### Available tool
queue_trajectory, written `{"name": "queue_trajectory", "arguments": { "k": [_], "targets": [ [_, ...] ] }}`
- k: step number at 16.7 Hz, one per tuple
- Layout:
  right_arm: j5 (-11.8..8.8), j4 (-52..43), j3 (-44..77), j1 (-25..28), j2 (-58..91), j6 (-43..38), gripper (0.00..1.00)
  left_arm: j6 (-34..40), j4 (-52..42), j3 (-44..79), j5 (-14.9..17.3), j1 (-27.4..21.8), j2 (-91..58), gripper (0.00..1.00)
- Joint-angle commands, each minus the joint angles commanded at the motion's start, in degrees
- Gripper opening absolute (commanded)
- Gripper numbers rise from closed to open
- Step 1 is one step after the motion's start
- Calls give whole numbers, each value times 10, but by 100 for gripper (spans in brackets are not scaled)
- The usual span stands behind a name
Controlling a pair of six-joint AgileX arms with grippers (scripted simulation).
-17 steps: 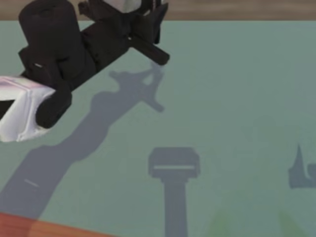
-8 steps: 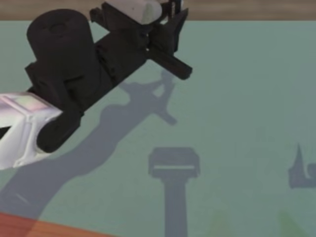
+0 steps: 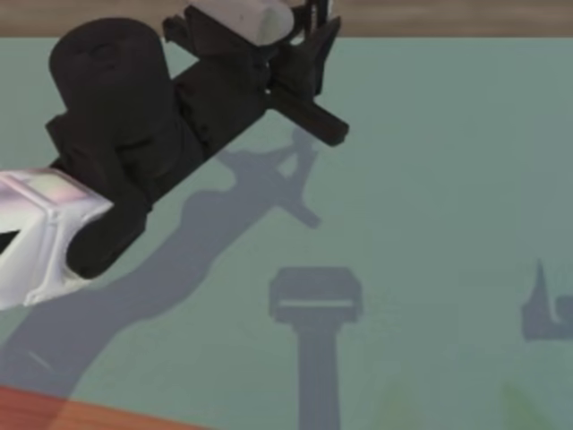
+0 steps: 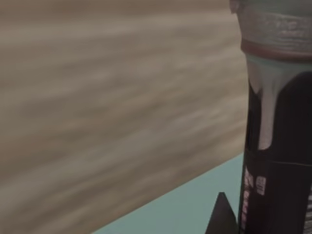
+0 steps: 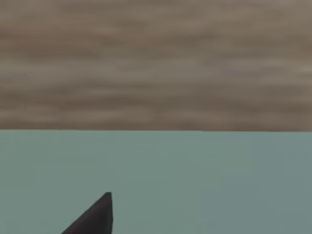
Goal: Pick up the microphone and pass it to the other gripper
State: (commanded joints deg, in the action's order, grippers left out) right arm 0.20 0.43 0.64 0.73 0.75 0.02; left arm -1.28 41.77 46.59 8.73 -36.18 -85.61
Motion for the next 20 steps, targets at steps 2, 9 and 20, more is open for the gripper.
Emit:
{"name": "queue_trajectory", "arguments": {
  "k": [2,9,20],
  "targets": [
    [8,17,25,27,31,1,100,0,0,0,0,0,0,0],
    [73,124,190,216,309,7,100,0,0,0,0,0,0,0],
    [154,270,410,462,674,15,100,0,0,0,0,0,0,0]
  ]
}}
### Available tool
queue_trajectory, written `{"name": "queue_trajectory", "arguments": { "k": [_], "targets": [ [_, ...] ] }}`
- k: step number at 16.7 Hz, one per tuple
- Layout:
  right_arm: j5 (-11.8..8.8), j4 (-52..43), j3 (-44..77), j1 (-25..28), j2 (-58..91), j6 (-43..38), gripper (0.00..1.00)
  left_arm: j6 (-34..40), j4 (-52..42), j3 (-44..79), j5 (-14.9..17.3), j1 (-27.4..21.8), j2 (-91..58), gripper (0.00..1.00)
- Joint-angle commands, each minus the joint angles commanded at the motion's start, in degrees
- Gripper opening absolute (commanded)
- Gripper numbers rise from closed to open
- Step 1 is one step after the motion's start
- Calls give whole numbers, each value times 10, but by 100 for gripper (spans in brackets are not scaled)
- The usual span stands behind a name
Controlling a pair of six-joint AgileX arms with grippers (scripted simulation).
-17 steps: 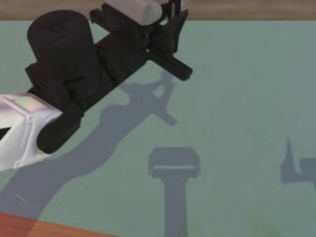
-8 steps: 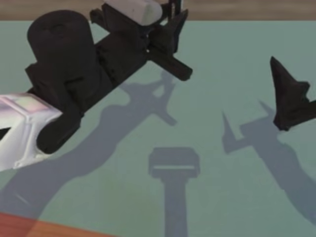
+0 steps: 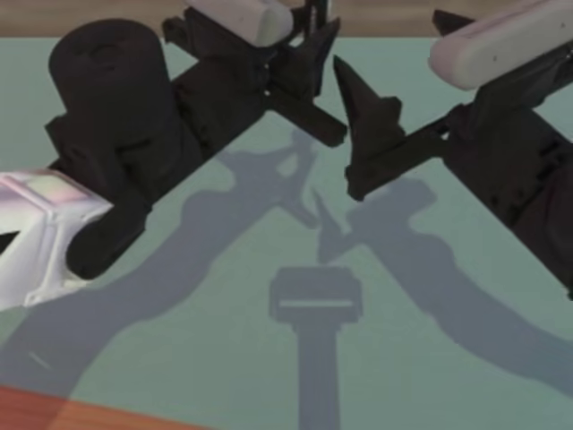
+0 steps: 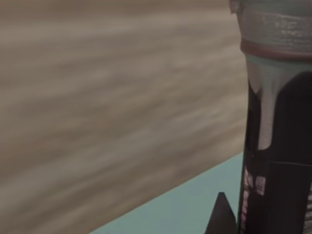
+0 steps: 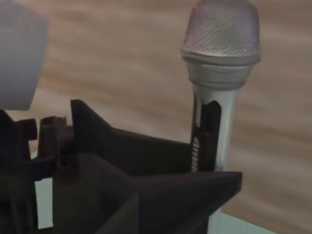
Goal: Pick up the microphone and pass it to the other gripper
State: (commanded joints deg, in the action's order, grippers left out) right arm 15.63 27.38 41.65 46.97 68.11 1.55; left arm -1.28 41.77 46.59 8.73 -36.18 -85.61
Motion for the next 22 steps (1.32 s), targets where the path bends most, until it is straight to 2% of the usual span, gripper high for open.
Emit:
{"name": "queue_trajectory", "arguments": {
  "k": [6,17,22],
  "targets": [
    [2,2,5,0,2,1,100,0,0,0,0,0,0,0],
    [-37,36,171,-38,206,-1,100,0,0,0,0,0,0,0],
    [-42,40,192,-43,231,-1,100,0,0,0,0,0,0,0]
  ]
}}
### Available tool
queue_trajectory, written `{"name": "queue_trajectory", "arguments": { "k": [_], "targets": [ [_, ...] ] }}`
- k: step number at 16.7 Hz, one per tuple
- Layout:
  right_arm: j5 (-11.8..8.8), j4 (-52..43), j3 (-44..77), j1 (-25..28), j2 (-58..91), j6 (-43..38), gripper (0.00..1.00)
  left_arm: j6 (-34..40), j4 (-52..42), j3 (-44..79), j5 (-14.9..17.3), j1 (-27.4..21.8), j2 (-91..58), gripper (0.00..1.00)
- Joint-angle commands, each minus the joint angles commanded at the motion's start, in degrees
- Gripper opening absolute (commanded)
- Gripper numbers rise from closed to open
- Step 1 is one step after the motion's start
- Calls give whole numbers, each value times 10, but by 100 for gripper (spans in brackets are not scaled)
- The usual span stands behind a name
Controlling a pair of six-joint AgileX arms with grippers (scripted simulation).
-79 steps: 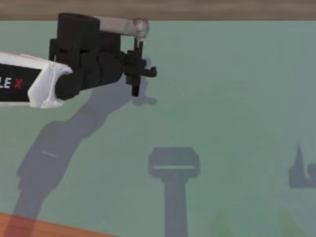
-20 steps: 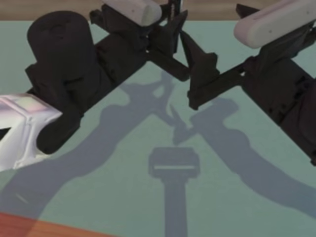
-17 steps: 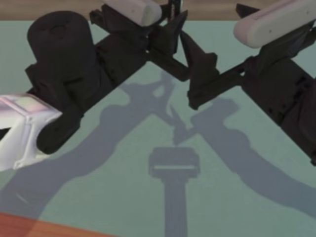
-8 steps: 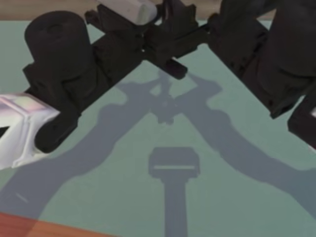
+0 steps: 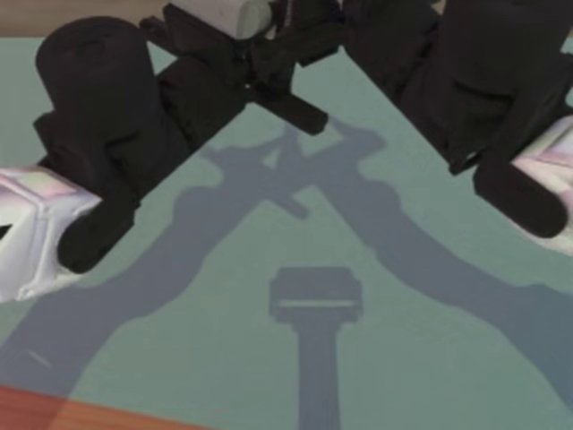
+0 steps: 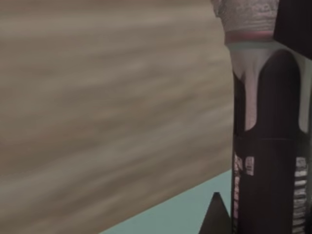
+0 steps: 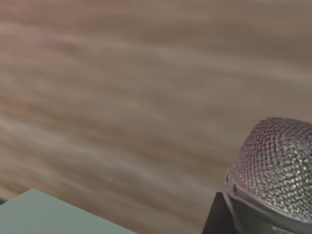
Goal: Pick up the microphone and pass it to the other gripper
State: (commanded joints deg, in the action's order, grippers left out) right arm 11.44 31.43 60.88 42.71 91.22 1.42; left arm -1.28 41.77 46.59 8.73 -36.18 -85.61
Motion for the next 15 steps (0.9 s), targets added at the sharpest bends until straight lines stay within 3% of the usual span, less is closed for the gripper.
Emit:
{"name": "queue_trajectory", "arguments": {
  "k": [1,14,15],
  "targets": [
    [0,0,0,0,0,0,100,0,0,0,0,0,0,0],
    [0,0,0,0,0,0,2,0,0,0,0,0,0,0],
    [0,0,0,0,0,0,0,0,0,0,0,0,0,0]
  ]
}}
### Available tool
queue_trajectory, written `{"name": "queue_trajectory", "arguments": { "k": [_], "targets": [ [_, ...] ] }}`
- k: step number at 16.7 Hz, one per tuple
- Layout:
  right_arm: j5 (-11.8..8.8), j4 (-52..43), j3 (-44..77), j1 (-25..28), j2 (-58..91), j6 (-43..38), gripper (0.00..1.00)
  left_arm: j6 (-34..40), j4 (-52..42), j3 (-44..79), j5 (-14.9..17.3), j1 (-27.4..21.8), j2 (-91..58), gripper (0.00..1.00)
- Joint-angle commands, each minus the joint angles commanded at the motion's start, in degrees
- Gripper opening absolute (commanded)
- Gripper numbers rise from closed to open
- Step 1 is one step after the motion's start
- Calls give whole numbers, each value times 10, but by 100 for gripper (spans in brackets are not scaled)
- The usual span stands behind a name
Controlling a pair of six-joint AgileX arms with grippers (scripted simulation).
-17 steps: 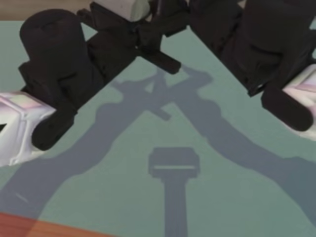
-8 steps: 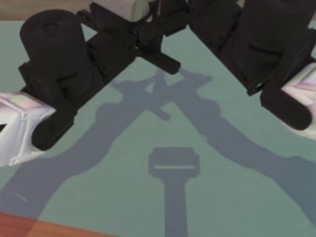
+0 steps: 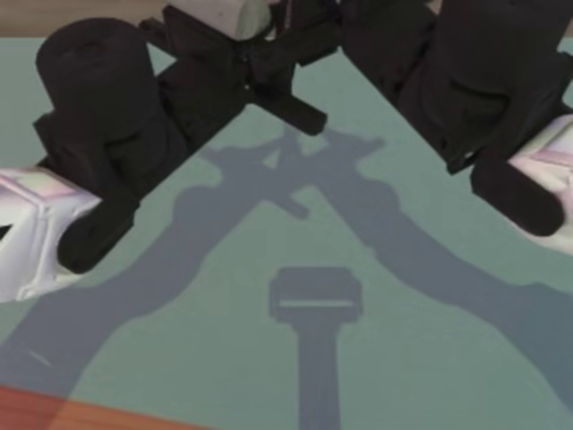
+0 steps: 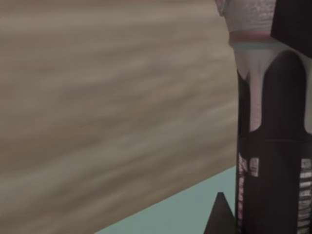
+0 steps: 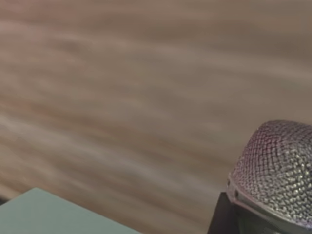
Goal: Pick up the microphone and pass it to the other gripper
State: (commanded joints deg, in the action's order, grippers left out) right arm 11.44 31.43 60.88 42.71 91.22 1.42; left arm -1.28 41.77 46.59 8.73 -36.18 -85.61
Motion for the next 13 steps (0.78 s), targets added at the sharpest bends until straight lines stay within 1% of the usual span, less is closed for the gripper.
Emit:
{"name": "queue_trajectory", "arguments": {
  "k": [8,13],
  "targets": [
    [0,0,0,0,0,0,0,0,0,0,0,0,0,0],
    [0,0,0,0,0,0,0,0,0,0,0,0,0,38]
  ]
}}
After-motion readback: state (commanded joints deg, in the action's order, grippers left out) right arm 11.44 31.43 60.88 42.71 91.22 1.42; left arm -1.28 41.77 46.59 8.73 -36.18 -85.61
